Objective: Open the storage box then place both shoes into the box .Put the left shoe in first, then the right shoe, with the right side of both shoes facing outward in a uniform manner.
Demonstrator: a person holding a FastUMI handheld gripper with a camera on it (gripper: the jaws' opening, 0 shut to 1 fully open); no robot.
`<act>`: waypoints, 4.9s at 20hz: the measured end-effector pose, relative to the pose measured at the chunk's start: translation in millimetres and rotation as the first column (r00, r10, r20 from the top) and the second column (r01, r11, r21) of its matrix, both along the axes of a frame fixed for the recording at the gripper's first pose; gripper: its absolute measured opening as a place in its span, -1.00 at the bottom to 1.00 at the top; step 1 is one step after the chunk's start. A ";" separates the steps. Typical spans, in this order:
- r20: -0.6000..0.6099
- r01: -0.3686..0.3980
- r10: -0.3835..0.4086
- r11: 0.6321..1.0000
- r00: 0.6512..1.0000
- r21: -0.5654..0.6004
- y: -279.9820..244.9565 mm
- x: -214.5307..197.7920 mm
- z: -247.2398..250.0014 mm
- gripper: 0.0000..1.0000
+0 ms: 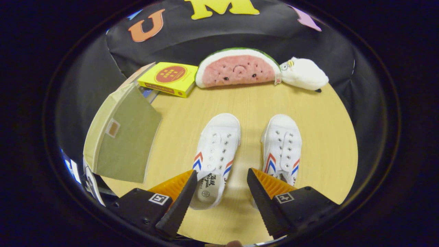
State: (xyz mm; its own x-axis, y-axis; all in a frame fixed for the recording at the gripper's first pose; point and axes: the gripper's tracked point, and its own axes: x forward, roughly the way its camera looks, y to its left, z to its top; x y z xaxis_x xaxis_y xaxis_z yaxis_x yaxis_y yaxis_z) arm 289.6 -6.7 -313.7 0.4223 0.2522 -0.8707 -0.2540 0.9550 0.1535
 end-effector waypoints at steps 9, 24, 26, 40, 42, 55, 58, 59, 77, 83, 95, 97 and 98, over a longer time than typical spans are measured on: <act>-0.184 0.017 -0.005 0.998 0.983 0.063 0.7 8.7 -46.0 0.47; -0.213 0.008 0.035 0.980 0.976 0.196 32.0 -18.6 -8.9 -0.89; -0.192 0.016 0.027 0.975 0.981 0.222 39.9 -26.0 12.1 -0.89; 0.049 0.004 -0.019 0.956 0.999 0.292 186.5 -62.2 203.4 -0.89; 0.055 -0.008 -0.007 0.960 0.998 0.281 219.2 -61.9 207.4 -0.89; -0.060 -0.017 0.025 0.991 0.998 0.135 353.1 -65.8 111.4 -0.89; -0.078 -0.032 0.037 0.998 0.996 0.062 353.8 -65.7 83.8 -0.89; -0.089 -0.031 0.036 0.998 0.995 0.051 355.4 -65.5 75.3 -0.89; 0.104 -0.096 0.088 0.992 0.991 0.081 322.6 -58.7 110.0 0.60; 0.312 -0.075 0.056 0.996 0.949 0.048 216.4 -60.7 179.1 0.69; 0.223 0.255 -0.230 0.962 0.947 -0.095 -108.6 -27.5 83.9 0.87; 0.170 0.268 -0.249 0.958 0.953 -0.101 -128.3 -21.9 54.1 0.87; 0.149 0.269 -0.253 0.957 0.956 -0.104 -135.4 -17.1 40.6 0.87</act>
State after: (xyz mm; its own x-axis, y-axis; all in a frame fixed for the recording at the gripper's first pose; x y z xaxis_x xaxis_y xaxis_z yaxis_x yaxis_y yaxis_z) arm 272.5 -142.1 -273.1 0.5728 0.0136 -0.8196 -0.0035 0.9999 0.0142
